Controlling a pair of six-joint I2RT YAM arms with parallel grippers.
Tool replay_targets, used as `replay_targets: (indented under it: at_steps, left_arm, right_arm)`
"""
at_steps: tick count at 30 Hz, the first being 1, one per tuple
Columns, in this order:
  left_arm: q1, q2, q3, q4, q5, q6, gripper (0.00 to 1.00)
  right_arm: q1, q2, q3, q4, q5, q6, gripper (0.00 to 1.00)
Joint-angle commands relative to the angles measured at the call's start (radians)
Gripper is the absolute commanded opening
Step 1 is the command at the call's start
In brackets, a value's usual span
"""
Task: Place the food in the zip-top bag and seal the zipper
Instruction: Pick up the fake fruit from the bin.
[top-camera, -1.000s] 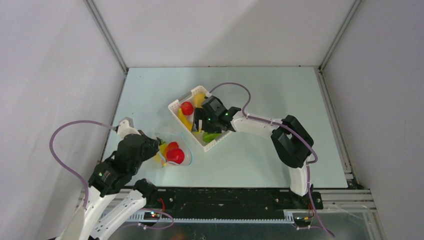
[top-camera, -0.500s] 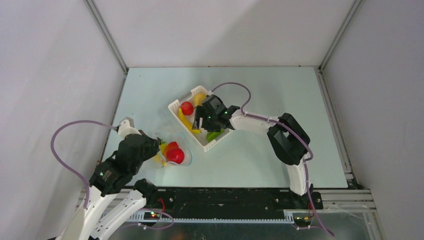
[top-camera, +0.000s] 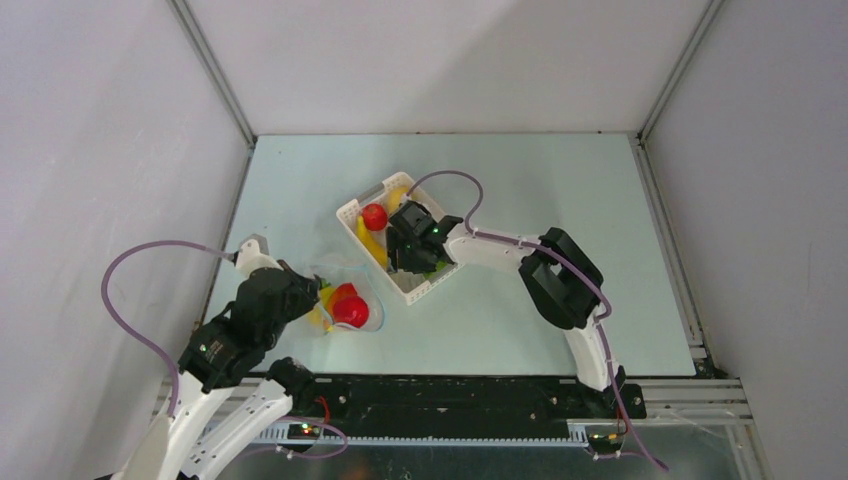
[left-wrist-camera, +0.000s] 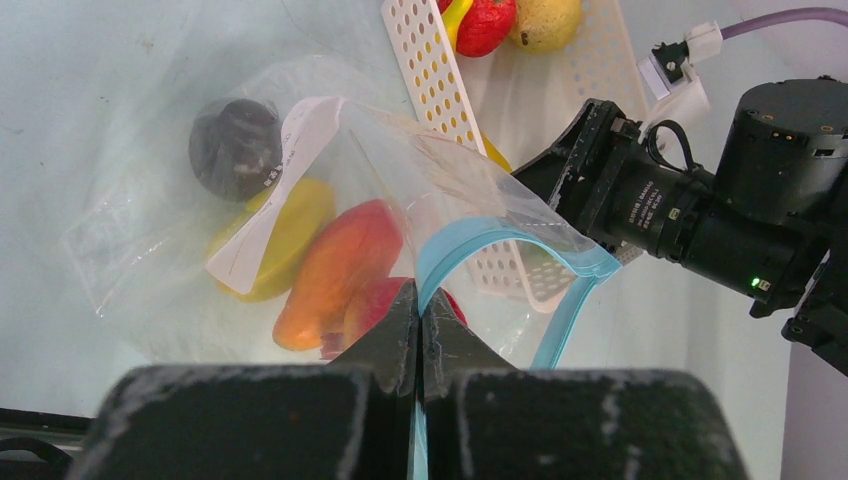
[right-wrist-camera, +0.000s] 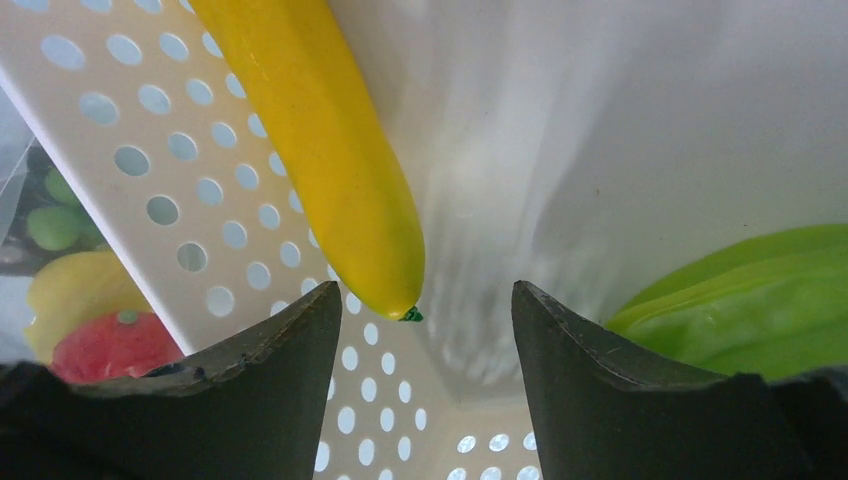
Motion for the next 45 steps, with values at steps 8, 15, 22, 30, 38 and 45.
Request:
replay_targets:
  at_steps: [8,15,22,30,38,45]
  left_arm:
    - [-0.003,0.009,-0.010,0.034,-0.008,0.012,0.00]
    - [-0.002,0.013,-0.004,0.033,-0.015,0.018,0.00]
    - [-0.003,0.032,-0.008,0.042,-0.011,0.019,0.00]
    - [-0.003,0.037,-0.004,0.047,-0.007,0.021,0.00]
    - [-0.003,0.031,-0.011,0.052,-0.005,0.012,0.00]
    - [-0.003,0.050,0.009,0.075,-0.001,0.005,0.00]
  right_arm:
    - [0.006,0.045,0.069,0.018,-0.027,-0.111,0.58]
    - [-0.008,0.040,0.032,0.115,-0.164,-0.110,0.32]
    - [-0.034,-0.008,-0.031,0.165,-0.168,-0.094,0.00]
    - [-0.040,-0.175,-0.149,0.259,-0.072,-0.115,0.00]
    - [-0.040,-0.340,-0.242,0.286,0.017,-0.166,0.00]
    - [-0.011,-0.500,-0.304,0.165,0.046,-0.217,0.00]
